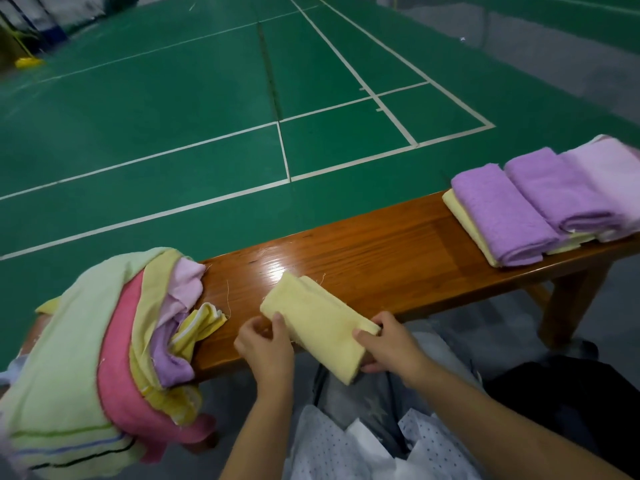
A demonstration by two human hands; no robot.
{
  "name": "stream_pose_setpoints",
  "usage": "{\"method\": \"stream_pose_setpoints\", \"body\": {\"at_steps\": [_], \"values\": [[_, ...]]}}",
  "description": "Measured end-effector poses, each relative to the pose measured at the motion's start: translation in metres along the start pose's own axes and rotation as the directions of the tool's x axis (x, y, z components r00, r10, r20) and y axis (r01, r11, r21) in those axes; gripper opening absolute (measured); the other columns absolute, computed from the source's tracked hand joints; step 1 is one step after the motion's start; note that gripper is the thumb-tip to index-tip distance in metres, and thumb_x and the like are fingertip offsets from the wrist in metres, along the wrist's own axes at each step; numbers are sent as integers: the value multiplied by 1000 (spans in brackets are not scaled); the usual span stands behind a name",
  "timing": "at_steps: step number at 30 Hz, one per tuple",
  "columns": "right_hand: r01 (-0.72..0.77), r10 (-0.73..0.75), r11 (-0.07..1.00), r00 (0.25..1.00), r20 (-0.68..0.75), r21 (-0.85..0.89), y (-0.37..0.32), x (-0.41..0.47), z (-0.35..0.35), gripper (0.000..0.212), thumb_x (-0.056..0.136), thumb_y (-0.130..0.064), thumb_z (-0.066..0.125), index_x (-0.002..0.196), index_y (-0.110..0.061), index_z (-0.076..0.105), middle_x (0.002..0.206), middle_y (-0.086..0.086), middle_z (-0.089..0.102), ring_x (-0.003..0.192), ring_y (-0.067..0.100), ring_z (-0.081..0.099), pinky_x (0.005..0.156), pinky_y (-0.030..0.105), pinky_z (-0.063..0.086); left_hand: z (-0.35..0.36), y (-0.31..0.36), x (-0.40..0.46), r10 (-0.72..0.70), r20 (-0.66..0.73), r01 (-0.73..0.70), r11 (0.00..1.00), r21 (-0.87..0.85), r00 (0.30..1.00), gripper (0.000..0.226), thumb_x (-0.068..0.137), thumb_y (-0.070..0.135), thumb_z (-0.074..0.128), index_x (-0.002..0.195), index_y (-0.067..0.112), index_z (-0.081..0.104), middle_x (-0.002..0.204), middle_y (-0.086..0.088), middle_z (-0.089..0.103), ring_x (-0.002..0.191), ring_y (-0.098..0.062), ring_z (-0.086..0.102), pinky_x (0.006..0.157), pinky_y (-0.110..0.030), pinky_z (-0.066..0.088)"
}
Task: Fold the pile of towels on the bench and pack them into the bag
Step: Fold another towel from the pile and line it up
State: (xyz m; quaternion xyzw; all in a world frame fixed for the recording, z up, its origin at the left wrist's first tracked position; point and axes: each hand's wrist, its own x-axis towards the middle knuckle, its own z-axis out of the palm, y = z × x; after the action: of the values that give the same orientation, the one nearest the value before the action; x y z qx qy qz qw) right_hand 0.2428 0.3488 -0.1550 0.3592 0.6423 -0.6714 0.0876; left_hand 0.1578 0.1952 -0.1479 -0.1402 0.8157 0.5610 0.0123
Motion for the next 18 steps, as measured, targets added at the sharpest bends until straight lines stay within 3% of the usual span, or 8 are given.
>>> {"method": "stream_pose_setpoints", "body": {"at_steps": [2,3,5,7,10,14,18], "values": [[-19,19,999,1000,2,35,7,-2,7,27,92,-24,61,110,-12,45,111,7,56,94,22,63,62,29,59,-9,-9,-10,-63,-30,63,998,-8,998,36,93,30,61,119,12,44,122,2,34,90,-12,50,84,-33,44],[-36,36,997,999,7,68,9,-2,10,26,92,-24,61,109,-12,46,112,9,56,94,23,64,62,29,59,-12,-14,-12,-114,7,114,993,-5,993,37,92,32,62,117,12,45,121,1,40,87,-10,51,83,-33,44],[-60,58,990,998,20,131,11,-3,14,25,92,-23,61,109,-12,47,113,11,57,95,24,64,64,31,59,-17,-21,-16,-269,182,271,962,17,946,41,89,42,63,112,11,50,112,-4,59,92,-15,59,83,-35,50],[-76,70,983,997,44,164,12,-5,16,24,93,-21,60,110,-11,47,112,11,57,94,23,65,65,30,59,-18,-23,-21,-384,390,440,896,-63,837,43,88,44,62,111,9,55,107,-10,68,99,-23,65,84,-37,54],[-85,70,977,994,80,197,12,-11,16,23,93,-19,60,110,-9,47,110,12,59,91,23,67,65,29,58,-13,-17,-23,-380,604,614,752,-239,700,44,86,40,62,116,10,55,114,-14,69,107,-31,65,84,-44,55],[-105,88,989,984,153,105,3,-19,0,29,93,-32,60,103,-6,52,97,12,67,78,21,70,63,29,58,-7,-7,-19,-410,679,680,710,-182,609,60,75,39,72,126,12,53,114,-16,69,108,-37,63,78,-48,56],[-67,68,998,995,73,-22,-2,-12,-32,53,88,-58,49,111,-11,57,117,1,61,111,20,59,90,34,52,-6,1,-20,-413,726,719,676,-160,550,64,72,27,75,130,13,51,112,-19,69,109,-40,62,83,-51,53]]}}
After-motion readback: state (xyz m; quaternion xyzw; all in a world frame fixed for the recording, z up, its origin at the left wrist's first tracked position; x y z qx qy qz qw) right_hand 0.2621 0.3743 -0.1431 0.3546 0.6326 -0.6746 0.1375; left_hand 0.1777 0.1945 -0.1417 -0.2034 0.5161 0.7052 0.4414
